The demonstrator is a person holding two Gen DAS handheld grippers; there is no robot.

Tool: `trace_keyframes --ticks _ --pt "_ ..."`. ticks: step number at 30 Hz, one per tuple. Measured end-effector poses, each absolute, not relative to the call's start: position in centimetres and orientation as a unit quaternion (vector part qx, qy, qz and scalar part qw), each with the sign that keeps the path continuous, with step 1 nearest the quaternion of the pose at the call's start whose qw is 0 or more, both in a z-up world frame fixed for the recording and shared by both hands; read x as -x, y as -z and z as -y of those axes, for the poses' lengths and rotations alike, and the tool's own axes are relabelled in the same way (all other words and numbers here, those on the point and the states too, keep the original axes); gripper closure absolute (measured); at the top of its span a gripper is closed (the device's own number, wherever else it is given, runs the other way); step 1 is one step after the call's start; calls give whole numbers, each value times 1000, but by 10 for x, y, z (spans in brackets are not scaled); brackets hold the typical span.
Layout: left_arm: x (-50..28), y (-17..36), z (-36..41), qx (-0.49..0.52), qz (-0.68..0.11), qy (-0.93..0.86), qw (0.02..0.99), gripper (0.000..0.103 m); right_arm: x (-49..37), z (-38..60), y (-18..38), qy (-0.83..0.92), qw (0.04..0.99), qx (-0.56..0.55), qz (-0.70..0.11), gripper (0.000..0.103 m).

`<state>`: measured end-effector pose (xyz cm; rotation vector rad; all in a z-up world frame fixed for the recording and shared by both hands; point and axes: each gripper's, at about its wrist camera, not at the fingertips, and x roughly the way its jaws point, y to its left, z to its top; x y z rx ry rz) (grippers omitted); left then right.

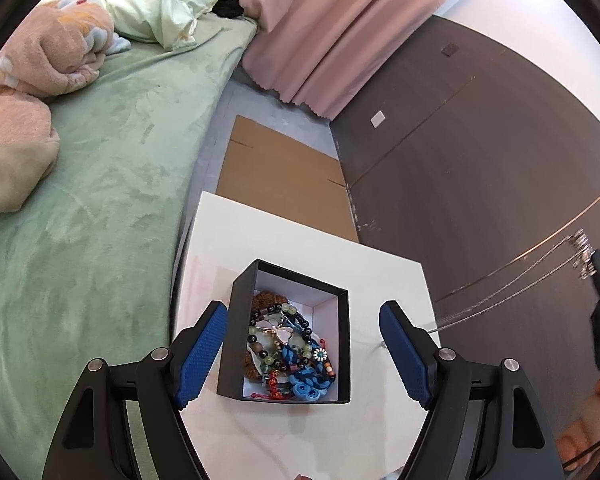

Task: Organize jewelry
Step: 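Lift the silver necklace over the black box and open the right gripper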

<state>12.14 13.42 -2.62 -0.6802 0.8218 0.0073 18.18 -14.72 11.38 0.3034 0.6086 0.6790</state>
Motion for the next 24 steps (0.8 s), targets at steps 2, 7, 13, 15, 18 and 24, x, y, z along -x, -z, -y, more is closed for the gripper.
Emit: trace_keyframes --ticks 2,7,13,15,18,24 --pt "-120 26 -137 328 -389 -4 861 24 -179 141 -128 -329 890 -143 -282 97" --pt "-117 25 -143 336 -386 -3 859 24 -171 131 -155 -330 898 -134 -259 97" --pt "-114 24 -148 340 -383 -5 859 24 -164 121 -177 -338 899 -131 -247 97" --pt "-113 24 -151 343 -382 -5 858 24 -163 113 -183 -344 897 -128 -246 97" --pt "-113 23 -154 347 -380 -5 857 24 -162 103 -188 -351 896 -123 -244 97" --pt "-113 23 -155 349 -379 -4 857 24 -161 84 -195 -364 892 -112 -244 97"
